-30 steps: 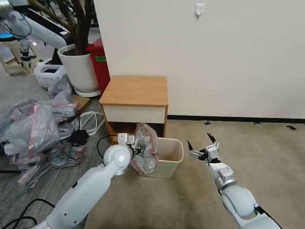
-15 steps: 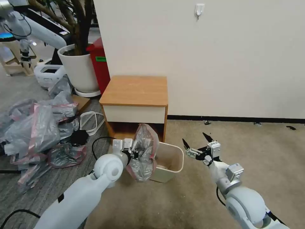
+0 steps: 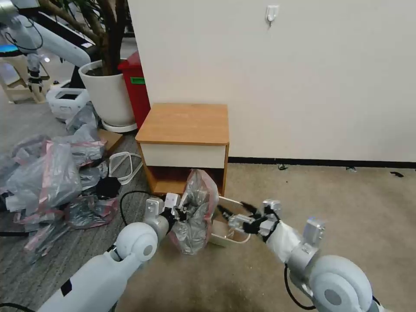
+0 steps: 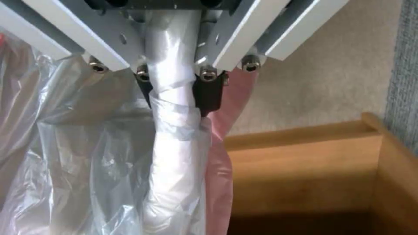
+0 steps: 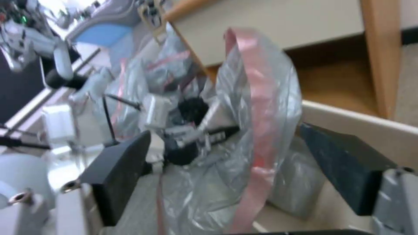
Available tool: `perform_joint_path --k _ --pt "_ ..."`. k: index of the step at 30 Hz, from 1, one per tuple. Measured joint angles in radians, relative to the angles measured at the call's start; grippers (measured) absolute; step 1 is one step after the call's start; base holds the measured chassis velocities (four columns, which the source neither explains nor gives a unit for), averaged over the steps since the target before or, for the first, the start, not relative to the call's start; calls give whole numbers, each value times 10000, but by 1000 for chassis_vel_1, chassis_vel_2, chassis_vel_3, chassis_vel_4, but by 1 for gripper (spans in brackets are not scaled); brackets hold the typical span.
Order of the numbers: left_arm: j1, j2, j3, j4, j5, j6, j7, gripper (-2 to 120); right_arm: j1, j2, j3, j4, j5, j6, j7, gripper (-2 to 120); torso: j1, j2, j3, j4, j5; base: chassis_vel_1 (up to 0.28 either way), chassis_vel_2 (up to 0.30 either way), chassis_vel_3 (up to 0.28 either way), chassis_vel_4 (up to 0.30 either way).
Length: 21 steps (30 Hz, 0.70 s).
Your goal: Pick up the garbage bag from the table and place it over the trash can.
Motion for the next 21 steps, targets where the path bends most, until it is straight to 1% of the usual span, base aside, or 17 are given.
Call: perform_joint_path --k 1,3,5,6,9,13,16,21 --pt "14 37 0 -22 66 -41 38 3 360 -1 -223 -195 58 -43 104 85 0 0 0 1 2 0 0 0 0" --pt "25 58 -2 -41 99 -59 58 3 551 0 -344 -292 110 -77 167 84 0 0 0 3 2 0 0 0 0" --pt "105 127 -15 -81 240 -153 146 3 1430 30 -918 -748 455 -308 657 82 0 0 0 3 0 0 0 0 0" --pt "105 127 -15 -81 240 -153 146 3 1430 30 -918 -748 455 -308 657 82 0 0 0 3 0 0 0 0 0" --pt "176 121 -29 -89 423 -283 254 3 2145 125 -1525 -1280 722 -482 1417 82 0 -2 0 4 0 0 0 0 0" --pt "162 63 -17 -89 473 -315 282 3 2403 186 -1753 -1547 781 -574 1805 80 0 -2 0 3 0 0 0 0 0" --pt "50 -81 94 0 552 -347 302 3 2620 272 -2039 -1721 969 -716 2382 79 0 -2 0 1 -1 0 0 0 0" --pt "-139 -209 200 165 598 -377 338 3 2899 398 -2163 -1968 1168 -798 2847 78 0 -2 0 1 0 0 0 0 0"
